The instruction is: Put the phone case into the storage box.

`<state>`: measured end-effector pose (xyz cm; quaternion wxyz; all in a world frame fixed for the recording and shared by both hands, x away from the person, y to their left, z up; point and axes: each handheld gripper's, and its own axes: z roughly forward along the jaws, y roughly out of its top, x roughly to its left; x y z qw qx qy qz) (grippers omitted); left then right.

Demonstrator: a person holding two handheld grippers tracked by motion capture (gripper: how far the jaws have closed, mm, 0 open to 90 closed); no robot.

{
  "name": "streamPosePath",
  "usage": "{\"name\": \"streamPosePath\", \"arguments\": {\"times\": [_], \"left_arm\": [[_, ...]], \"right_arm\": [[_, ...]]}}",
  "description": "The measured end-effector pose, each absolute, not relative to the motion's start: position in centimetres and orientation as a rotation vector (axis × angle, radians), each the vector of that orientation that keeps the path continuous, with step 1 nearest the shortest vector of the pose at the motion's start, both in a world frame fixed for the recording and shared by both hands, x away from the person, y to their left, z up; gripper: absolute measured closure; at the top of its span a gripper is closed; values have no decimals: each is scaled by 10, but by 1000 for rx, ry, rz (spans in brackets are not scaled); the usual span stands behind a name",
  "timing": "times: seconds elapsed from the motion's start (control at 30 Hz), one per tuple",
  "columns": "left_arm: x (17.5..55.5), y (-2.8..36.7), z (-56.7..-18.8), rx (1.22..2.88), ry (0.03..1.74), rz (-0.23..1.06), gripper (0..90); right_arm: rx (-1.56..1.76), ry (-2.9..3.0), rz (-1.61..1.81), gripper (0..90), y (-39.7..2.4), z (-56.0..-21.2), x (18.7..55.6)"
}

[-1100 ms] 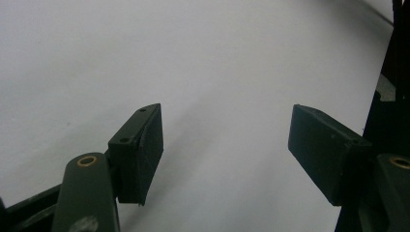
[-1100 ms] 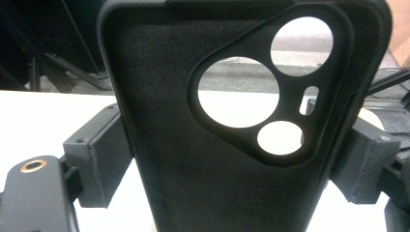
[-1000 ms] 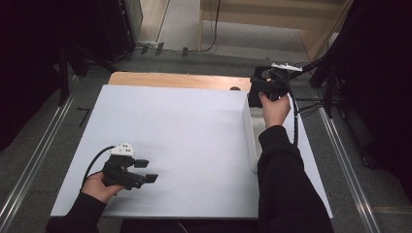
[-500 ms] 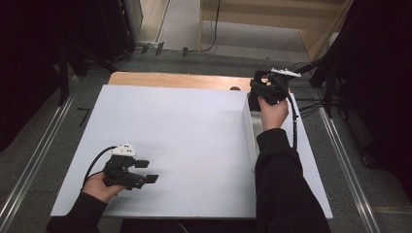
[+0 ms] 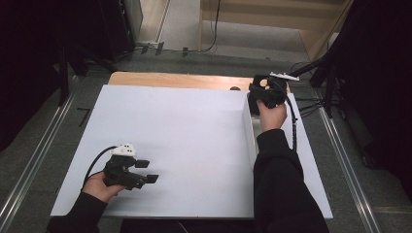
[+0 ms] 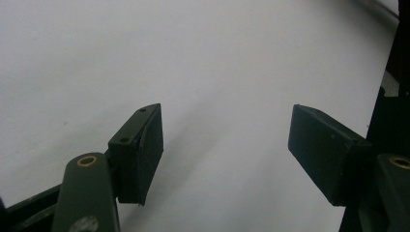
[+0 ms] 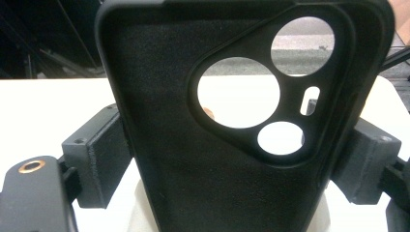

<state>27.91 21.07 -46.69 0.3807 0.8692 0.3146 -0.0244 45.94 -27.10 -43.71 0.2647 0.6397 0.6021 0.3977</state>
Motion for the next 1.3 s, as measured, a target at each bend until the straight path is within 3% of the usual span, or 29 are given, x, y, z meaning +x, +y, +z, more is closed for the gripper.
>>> {"name": "streamPosePath", "arguments": {"times": [1.3], "left_arm": [[281,207,-467,2231,784,-69,287]], "right_arm": [[1759,1665,973,98,-267,-443,472]]}}
